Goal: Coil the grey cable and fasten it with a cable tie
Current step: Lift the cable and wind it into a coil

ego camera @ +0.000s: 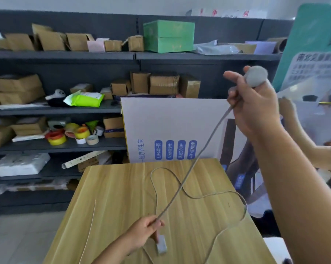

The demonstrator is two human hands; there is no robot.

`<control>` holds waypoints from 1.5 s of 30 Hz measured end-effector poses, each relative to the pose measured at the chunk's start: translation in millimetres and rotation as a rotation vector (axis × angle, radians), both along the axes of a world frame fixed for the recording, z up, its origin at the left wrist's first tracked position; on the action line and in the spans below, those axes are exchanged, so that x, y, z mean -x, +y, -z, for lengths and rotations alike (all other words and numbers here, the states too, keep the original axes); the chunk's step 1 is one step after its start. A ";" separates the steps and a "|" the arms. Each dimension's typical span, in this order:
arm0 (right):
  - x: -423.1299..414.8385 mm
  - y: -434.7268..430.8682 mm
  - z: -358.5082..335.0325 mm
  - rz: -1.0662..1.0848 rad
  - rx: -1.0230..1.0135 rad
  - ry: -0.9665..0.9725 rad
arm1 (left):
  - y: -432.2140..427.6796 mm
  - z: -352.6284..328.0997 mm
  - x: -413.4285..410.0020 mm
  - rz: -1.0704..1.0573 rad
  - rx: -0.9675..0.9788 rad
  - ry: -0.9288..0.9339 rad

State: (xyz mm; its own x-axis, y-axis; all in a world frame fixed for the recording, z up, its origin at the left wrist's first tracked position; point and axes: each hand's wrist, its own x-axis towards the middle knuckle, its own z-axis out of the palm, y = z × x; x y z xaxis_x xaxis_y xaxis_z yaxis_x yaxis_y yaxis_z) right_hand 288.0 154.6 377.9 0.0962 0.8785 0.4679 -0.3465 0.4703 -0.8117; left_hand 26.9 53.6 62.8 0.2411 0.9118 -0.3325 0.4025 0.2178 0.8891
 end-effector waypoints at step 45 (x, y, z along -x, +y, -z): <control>67.2 -41.3 162.8 -0.269 0.531 -0.240 | 21.9 -150.9 -53.8 -0.143 -0.617 0.237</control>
State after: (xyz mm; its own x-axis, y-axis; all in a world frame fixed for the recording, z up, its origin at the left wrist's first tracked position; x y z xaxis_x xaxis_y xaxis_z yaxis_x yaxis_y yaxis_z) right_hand 220.8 113.3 215.2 -0.2134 0.9753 -0.0562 -0.1765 -0.0951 -0.9797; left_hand 80.7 75.5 213.7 0.0890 0.9691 0.2301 0.6067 -0.2360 0.7591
